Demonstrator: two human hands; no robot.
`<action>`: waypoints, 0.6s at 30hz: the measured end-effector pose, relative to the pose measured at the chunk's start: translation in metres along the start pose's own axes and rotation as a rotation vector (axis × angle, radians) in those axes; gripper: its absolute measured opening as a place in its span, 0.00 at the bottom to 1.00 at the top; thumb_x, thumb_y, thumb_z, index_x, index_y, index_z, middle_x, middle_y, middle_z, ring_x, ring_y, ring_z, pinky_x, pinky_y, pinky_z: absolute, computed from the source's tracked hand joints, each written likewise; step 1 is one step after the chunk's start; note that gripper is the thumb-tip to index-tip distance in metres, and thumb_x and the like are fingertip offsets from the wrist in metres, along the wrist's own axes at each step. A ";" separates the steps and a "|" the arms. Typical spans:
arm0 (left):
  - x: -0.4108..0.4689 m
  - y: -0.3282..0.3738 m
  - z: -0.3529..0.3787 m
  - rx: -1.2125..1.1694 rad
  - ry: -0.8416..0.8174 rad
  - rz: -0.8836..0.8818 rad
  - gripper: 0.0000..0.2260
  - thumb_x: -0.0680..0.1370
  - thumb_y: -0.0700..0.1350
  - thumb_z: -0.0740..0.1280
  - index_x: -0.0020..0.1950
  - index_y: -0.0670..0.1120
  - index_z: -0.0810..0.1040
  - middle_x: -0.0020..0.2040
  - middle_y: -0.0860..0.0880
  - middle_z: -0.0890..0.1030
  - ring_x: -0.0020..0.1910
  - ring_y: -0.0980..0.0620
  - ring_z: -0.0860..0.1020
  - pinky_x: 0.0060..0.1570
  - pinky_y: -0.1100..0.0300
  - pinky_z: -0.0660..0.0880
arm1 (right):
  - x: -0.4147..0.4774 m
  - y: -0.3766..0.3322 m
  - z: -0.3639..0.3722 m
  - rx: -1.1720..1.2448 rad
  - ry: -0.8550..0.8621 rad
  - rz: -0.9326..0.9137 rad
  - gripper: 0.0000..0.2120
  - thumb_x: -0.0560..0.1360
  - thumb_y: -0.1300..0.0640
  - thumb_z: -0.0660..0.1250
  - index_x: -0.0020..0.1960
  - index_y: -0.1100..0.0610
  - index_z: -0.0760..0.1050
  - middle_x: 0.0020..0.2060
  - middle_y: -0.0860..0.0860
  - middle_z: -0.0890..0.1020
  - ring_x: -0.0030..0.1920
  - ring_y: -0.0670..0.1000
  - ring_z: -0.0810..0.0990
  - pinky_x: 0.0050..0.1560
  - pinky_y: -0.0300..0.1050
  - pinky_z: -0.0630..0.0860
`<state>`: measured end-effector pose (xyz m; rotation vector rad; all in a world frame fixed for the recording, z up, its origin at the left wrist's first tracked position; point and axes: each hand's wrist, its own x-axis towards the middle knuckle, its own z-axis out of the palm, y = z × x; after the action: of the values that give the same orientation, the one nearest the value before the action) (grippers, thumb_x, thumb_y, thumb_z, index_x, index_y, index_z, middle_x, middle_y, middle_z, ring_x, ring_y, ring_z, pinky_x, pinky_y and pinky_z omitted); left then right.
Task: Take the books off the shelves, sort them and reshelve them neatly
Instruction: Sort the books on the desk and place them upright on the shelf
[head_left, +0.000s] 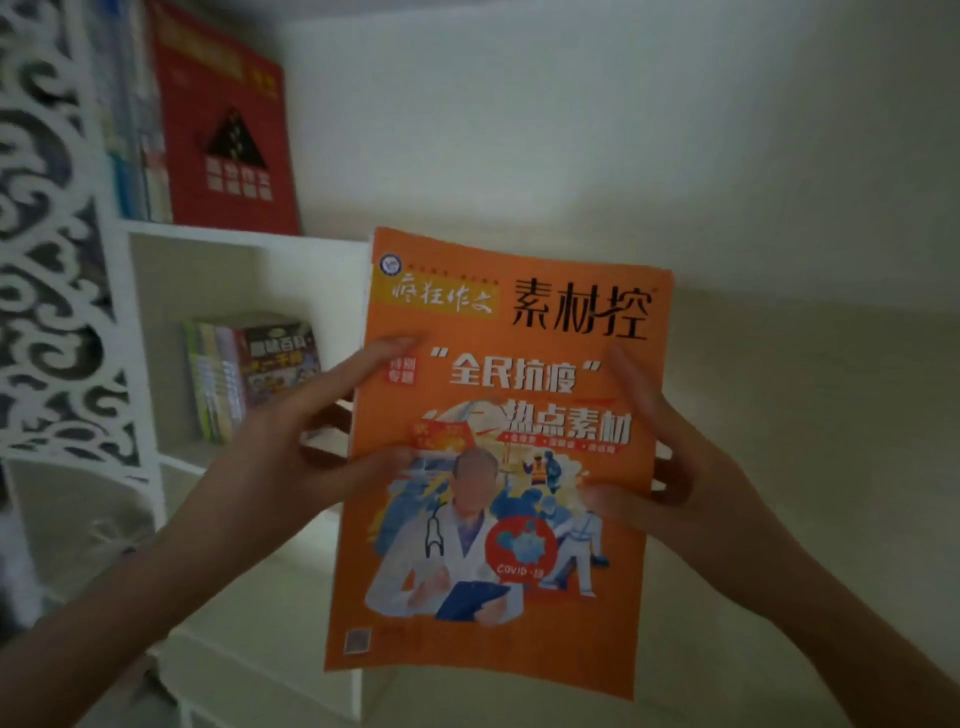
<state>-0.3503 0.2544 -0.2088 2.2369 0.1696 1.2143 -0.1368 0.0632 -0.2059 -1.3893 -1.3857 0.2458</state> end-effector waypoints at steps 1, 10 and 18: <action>0.005 0.006 -0.013 0.009 0.021 0.021 0.31 0.63 0.56 0.70 0.64 0.72 0.67 0.56 0.65 0.76 0.50 0.56 0.80 0.37 0.62 0.81 | 0.009 -0.013 0.003 -0.006 -0.007 -0.039 0.40 0.65 0.54 0.72 0.65 0.22 0.59 0.60 0.33 0.75 0.54 0.41 0.80 0.42 0.40 0.81; 0.080 0.046 -0.137 0.249 0.226 0.279 0.28 0.68 0.50 0.71 0.65 0.67 0.66 0.49 0.65 0.80 0.46 0.63 0.80 0.45 0.69 0.77 | 0.133 -0.119 0.020 -0.121 -0.098 -0.396 0.44 0.66 0.58 0.72 0.73 0.35 0.53 0.62 0.32 0.73 0.61 0.40 0.77 0.48 0.37 0.79; 0.175 0.041 -0.203 0.469 0.369 0.317 0.28 0.72 0.52 0.71 0.69 0.65 0.64 0.48 0.61 0.74 0.41 0.59 0.77 0.39 0.66 0.77 | 0.277 -0.156 0.029 -0.204 -0.109 -0.502 0.47 0.73 0.66 0.70 0.77 0.39 0.44 0.69 0.42 0.69 0.63 0.46 0.76 0.45 0.46 0.81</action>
<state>-0.4189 0.3730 0.0255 2.4699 0.2745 1.9243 -0.1672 0.2545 0.0476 -1.1533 -1.8394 -0.1560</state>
